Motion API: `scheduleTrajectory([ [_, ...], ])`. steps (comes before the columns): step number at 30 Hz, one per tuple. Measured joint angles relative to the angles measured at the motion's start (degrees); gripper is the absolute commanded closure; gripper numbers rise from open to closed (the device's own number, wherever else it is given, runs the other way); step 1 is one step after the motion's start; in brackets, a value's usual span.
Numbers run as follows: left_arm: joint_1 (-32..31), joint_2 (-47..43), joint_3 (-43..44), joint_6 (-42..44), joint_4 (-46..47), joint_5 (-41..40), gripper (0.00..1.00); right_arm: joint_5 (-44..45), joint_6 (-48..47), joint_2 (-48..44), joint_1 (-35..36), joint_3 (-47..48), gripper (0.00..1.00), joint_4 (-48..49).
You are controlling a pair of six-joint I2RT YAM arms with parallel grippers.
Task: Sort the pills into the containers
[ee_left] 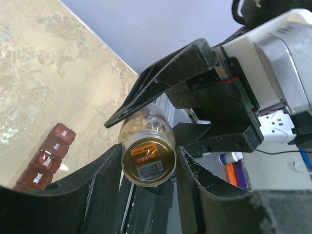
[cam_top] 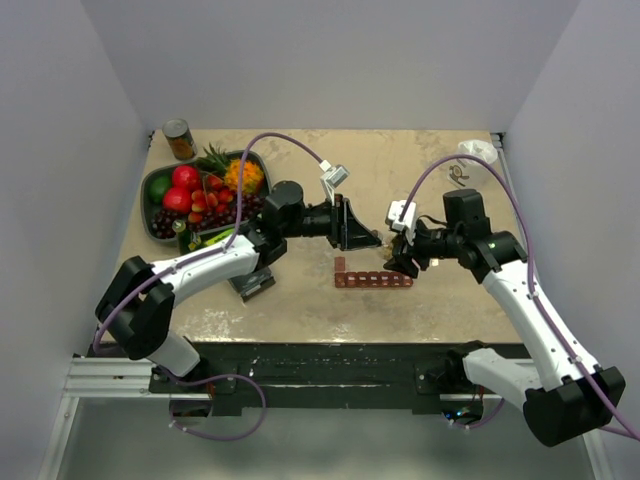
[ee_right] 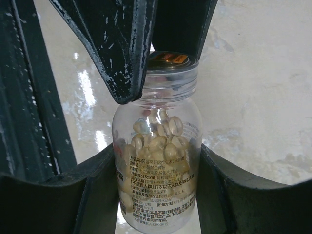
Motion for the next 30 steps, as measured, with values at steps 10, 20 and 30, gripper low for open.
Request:
scheduleTrajectory([
  [10,1.6,1.5,-1.5,-0.1,8.0,8.4,0.89,-11.2,14.2,1.0,-1.7,-2.8,1.0,2.8],
  [20,3.3,-0.2,-1.5,5.3,10.3,15.5,0.38,-25.8,28.7,2.6,-2.4,-7.4,1.0,14.2],
  [30,5.8,-5.0,-2.2,7.4,6.4,18.6,0.01,-28.5,27.3,2.1,-1.8,-5.8,1.0,17.4],
])
